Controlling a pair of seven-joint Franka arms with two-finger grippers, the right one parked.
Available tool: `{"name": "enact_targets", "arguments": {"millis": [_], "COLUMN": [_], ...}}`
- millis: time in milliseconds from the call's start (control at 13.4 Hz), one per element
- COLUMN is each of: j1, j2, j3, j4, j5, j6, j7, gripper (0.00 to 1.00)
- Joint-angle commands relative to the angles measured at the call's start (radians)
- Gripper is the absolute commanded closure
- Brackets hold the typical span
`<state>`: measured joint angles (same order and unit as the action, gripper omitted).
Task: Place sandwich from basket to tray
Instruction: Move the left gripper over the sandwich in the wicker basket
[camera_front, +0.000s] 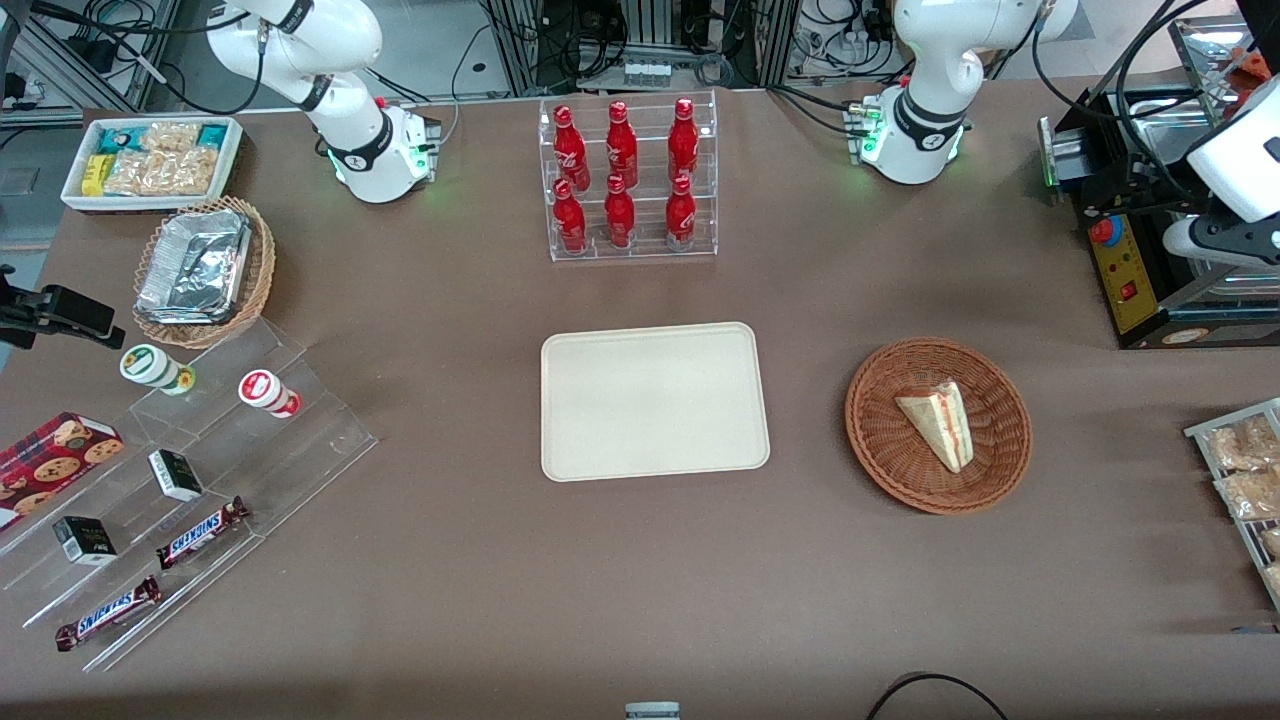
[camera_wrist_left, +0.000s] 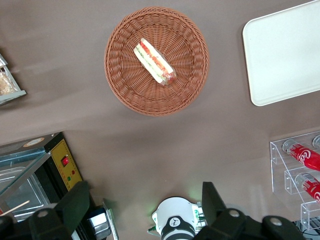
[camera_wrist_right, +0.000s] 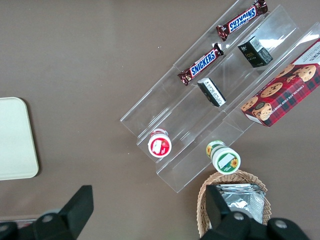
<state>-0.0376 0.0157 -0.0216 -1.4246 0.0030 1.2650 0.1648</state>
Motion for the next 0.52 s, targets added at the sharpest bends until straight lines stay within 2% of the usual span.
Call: {"name": "enact_targets", "arguments": {"millis": [0, 223, 446], "j1": [-0.013, -0.011, -0.011], "j2": [-0.006, 0.015, -0.017], "j3": [0.008, 0.009, 0.009], "j4": [0.001, -0.034, -0.244], "j5": [0.011, 0.006, 0.0], "j6": [0.016, 0.045, 0.238], "j7": [-0.014, -0.021, -0.021], "gripper": [0.0, 0.0, 0.0]}}
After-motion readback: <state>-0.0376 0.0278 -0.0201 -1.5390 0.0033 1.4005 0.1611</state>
